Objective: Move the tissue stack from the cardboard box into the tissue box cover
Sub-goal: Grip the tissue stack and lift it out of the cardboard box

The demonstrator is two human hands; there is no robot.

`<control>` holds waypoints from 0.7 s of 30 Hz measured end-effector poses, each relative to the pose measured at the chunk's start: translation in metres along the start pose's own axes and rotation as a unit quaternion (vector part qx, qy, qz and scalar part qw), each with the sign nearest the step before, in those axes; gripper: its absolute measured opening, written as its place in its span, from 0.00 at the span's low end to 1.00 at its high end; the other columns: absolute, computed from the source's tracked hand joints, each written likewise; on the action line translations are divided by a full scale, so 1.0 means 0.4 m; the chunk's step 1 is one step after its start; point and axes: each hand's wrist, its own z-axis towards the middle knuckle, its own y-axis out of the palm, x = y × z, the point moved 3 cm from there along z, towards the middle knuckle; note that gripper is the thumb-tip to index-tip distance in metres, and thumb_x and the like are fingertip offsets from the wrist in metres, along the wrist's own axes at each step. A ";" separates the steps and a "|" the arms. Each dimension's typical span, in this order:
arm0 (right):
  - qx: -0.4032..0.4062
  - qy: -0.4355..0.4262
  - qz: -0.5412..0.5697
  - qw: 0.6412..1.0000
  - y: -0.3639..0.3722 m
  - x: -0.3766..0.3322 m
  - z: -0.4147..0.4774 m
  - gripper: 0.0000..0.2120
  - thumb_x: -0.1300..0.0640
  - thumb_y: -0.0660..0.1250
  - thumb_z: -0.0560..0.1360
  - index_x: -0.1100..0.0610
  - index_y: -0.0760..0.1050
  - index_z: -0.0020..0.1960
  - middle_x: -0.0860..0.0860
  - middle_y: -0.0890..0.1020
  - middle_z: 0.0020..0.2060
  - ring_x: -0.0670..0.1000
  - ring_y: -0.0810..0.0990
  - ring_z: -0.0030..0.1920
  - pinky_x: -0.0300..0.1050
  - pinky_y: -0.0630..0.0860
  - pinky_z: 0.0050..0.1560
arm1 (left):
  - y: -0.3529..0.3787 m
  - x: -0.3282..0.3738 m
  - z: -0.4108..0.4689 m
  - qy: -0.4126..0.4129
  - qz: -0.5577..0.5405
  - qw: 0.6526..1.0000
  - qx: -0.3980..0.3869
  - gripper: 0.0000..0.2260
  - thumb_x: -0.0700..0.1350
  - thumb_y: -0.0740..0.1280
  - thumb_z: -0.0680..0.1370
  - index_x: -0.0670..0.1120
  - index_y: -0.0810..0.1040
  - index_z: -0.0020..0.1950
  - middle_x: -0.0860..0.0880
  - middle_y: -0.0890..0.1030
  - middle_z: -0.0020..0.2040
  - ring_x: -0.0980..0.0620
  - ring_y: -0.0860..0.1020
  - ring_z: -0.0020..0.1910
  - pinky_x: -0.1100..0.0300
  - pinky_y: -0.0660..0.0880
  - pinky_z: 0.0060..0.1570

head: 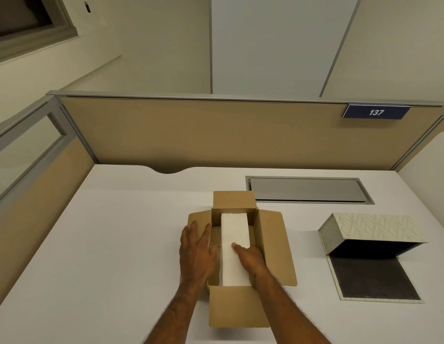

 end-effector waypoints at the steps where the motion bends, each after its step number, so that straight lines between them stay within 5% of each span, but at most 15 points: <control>1: 0.000 0.003 0.005 1.000 0.001 0.000 0.002 0.25 0.46 0.67 0.76 0.59 0.70 0.67 0.57 0.78 0.61 0.57 0.79 0.57 0.52 0.78 0.59 | 0.001 -0.001 -0.001 -0.001 0.003 1.000 -0.001 0.27 0.57 0.59 0.78 0.56 0.58 0.77 0.46 0.55 0.80 0.43 0.51 0.78 0.47 0.63 0.73; 21: -0.080 0.048 0.040 0.995 -0.004 -0.025 0.030 0.23 0.54 0.71 0.74 0.62 0.71 0.65 0.62 0.79 0.59 0.62 0.79 0.58 0.61 0.75 0.64 | -0.015 0.006 -0.009 -0.007 0.017 1.000 -0.010 0.27 0.58 0.56 0.79 0.56 0.55 0.78 0.48 0.52 0.80 0.44 0.49 0.79 0.47 0.59 0.76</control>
